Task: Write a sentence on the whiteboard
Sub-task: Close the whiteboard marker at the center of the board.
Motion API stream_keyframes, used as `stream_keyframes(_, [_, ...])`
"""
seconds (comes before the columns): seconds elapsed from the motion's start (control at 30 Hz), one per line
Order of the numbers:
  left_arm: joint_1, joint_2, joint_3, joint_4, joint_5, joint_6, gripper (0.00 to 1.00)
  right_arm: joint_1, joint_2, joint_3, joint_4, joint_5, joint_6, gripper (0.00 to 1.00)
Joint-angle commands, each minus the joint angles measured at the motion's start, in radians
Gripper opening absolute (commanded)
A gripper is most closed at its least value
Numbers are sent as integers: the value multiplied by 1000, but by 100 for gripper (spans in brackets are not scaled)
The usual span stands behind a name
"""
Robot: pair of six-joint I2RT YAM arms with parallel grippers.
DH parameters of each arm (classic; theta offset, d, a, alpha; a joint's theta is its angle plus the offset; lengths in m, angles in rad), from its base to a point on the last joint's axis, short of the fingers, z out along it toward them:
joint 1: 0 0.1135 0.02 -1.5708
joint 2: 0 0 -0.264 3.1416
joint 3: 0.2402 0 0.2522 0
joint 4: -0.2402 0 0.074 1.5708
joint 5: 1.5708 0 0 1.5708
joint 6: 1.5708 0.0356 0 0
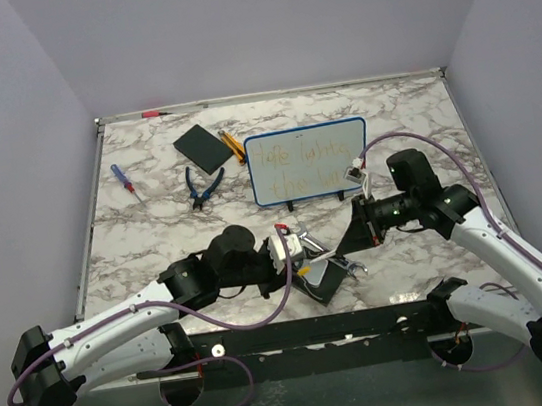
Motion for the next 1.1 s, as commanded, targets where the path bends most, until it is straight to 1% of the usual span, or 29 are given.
stream_keyframes(0.0, [-8, 5, -3, 0, -5, 14, 0, -4, 16, 11, -20, -46, -18, 0])
stream_keyframes(1.07, [-12, 0, -1, 0, -25, 12, 0, -2, 29, -8, -37, -80, -21, 1])
